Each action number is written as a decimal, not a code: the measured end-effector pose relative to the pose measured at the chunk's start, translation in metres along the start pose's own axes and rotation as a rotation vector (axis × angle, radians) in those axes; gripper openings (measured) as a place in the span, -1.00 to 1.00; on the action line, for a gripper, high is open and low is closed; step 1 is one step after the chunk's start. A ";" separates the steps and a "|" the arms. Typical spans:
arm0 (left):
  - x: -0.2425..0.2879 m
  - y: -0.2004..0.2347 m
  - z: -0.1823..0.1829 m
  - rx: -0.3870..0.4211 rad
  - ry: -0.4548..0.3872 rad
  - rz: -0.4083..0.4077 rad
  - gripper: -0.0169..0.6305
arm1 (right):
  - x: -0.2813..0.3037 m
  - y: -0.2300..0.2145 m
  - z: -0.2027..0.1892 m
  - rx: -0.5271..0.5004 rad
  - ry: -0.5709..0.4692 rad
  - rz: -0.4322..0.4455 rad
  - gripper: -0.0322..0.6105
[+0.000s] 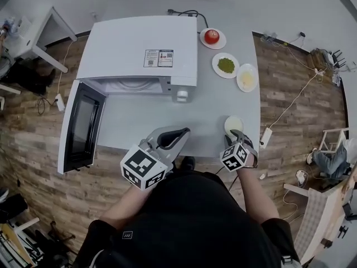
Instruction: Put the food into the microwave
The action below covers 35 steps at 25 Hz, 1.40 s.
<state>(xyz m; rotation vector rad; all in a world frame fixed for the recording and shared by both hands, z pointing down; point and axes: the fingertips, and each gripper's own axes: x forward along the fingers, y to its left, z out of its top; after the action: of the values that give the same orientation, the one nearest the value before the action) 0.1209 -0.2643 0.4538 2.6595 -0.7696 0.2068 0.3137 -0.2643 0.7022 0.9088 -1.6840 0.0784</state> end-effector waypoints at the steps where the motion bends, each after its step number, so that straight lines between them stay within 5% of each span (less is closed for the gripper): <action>1: -0.001 0.000 0.000 0.000 0.001 0.003 -0.92 | 0.002 0.001 -0.001 -0.020 0.011 -0.008 -0.51; 11: -0.010 -0.003 -0.012 -0.017 0.027 0.033 -0.92 | 0.012 -0.002 -0.006 -0.274 0.040 -0.153 -0.57; 28: -0.027 -0.029 -0.030 -0.025 0.040 0.084 -0.92 | -0.012 0.000 0.002 -0.290 -0.049 -0.162 -0.68; 35: -0.037 -0.035 -0.040 -0.015 0.037 0.161 -0.92 | -0.043 -0.007 0.039 -0.325 -0.193 -0.180 -0.68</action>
<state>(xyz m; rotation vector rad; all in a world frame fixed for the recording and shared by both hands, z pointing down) 0.1067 -0.2037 0.4710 2.5727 -0.9696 0.2899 0.2879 -0.2658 0.6496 0.8354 -1.7194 -0.4047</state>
